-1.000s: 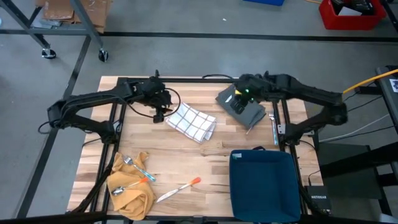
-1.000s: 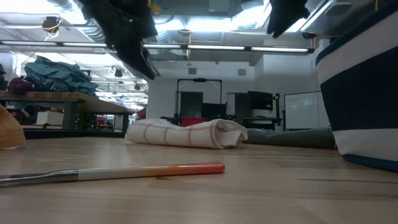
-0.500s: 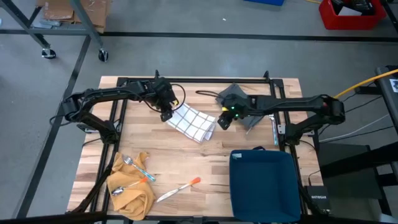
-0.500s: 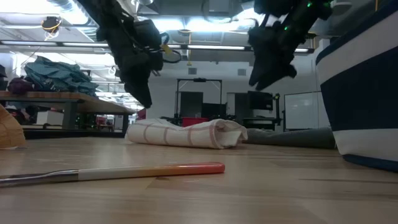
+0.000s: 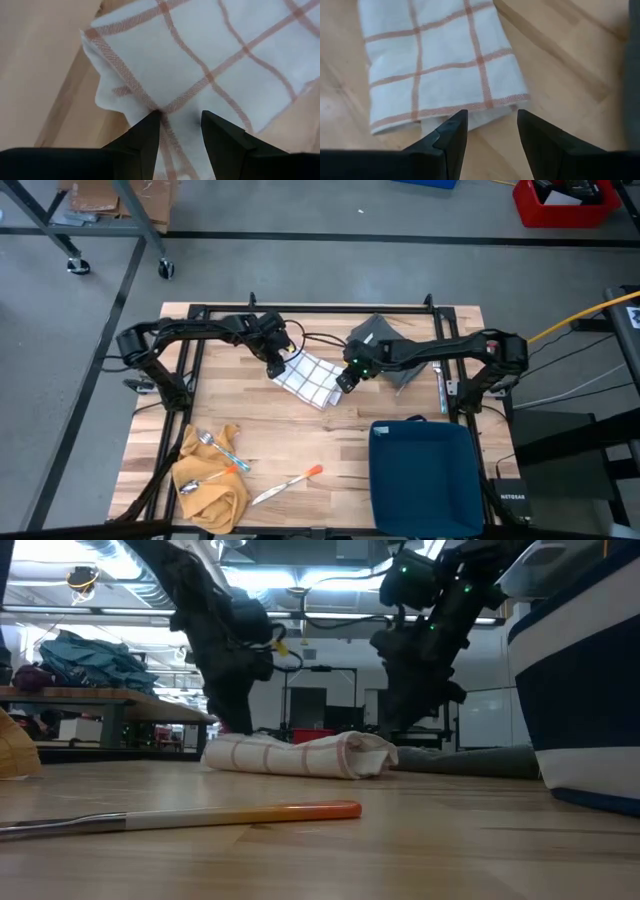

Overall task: Fold towel
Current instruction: Stack the white towel on top of the grey towel

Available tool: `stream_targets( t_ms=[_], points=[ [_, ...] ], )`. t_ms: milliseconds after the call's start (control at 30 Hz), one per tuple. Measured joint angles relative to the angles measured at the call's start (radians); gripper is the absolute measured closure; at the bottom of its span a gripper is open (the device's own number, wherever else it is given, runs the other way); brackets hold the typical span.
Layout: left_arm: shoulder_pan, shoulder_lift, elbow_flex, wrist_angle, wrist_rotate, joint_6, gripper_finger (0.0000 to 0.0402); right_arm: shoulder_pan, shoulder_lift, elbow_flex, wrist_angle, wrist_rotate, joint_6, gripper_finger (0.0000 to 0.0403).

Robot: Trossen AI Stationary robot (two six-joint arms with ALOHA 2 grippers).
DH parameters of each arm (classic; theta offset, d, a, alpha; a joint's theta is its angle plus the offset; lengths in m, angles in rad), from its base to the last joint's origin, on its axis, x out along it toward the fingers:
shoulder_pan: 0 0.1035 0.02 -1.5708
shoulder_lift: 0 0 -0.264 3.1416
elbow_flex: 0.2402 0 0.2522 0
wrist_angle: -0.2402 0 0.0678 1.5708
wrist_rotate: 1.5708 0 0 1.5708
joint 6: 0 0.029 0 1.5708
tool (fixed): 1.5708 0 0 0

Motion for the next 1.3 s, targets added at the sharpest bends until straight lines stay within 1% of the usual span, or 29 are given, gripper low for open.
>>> stream_targets(
  t_ms=[67,233,367,500,667,800,900,1033,1133,1300],
  points=[
    [0.001,0.024,0.0,0.014,-0.001,0.0,0.0263,0.0,0.006,0.0,0.004,-0.01,0.027,0.0226],
    [0.002,0.084,0.0,0.022,-0.043,0.015,0.0263,0.0,0.016,0.0,0.001,-0.021,0.093,0.0226],
    [0.002,0.12,0.0,0.043,-0.045,0.016,0.0263,0.0,0.037,0.001,0.011,-0.02,0.141,0.0226],
    [0.002,0.134,0.002,0.054,-0.038,0.018,0.0263,0.0,0.075,0.001,0.029,-0.027,0.225,0.0226],
    [0.001,0.134,0.002,0.053,-0.029,0.031,0.0263,0.0,0.129,0.001,0.054,-0.082,0.306,0.0226],
    [0.001,0.134,0.002,0.052,-0.027,0.031,0.0263,0.0,0.163,0.001,0.14,-0.131,0.36,0.0226],
    [0.001,0.135,0.002,0.045,-0.007,0.03,0.0263,0.0,0.189,0.001,0.199,-0.14,0.408,0.0226],
    [-0.001,0.136,0.002,0.013,0.048,0.035,0.0263,0.0,0.234,0.003,0.219,-0.171,0.481,0.0226],
    [-0.002,0.136,0.001,0.002,0.067,0.039,0.0263,0.0,0.264,0.006,0.231,-0.196,0.506,0.0226],
    [-0.021,0.136,0.001,0.004,0.082,0.041,0.0263,0.001,0.277,0.005,0.256,-0.183,0.508,0.0226]
  ],
)
